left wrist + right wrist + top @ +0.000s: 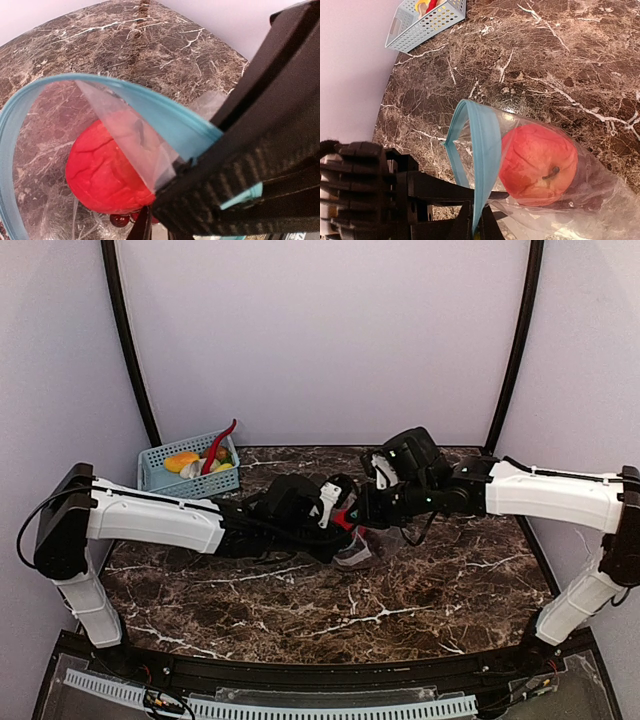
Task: Place the food in the zip-top bag and seal the zipper
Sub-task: Adjust the fake fruit in the zipper food storage bag, then pass from the right arm to the left
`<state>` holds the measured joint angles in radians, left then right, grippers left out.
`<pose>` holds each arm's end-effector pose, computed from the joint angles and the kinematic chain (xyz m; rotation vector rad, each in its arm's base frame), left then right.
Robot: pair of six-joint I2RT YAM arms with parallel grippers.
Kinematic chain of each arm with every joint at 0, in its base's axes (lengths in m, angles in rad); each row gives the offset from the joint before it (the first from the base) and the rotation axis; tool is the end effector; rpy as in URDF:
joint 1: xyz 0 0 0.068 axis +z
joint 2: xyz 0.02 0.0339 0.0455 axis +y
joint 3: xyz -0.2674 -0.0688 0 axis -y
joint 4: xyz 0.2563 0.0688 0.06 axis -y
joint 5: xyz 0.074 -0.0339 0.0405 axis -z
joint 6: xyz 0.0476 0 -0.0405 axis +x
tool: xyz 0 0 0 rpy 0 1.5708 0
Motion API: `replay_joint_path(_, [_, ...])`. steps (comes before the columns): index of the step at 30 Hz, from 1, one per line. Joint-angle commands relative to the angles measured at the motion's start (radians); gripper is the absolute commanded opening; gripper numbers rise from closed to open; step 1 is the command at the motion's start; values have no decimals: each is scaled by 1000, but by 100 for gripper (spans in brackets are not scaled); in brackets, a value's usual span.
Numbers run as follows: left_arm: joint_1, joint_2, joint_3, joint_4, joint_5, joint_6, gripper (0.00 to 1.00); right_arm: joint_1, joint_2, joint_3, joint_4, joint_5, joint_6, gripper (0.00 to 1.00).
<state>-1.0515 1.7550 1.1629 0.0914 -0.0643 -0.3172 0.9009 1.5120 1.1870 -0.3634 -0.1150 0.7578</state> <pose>0.2119 -0.3646 0.2248 0.7378 2.0333 -0.7565 0.2192 0.2856 0.2784 -0.2424 2.4474 0.9518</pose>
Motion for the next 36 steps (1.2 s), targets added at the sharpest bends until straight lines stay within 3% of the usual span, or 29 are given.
replay_joint_path(1, [-3, -103, -38, 57, 49, 2, 17, -8, -27, -21, 38, 2, 23, 4])
replay_joint_path(10, [0, -375, -188, -112, 61, -99, 55, -13, -27, -21, 38, 16, 37, 5])
replay_joint_path(14, [48, -415, -218, -250, 43, -187, 68, -13, -24, -17, 42, 10, 36, 5])
replay_joint_path(20, [151, -406, -317, -149, 158, -327, 78, -13, -19, -21, 50, -9, 34, 5])
replay_joint_path(25, [178, -346, -308, -54, 189, -366, 83, -13, -16, -21, 59, -26, 35, 4])
replay_joint_path(36, [242, -219, -289, 45, 200, -414, 85, -13, -13, -25, 63, -37, 30, 4])
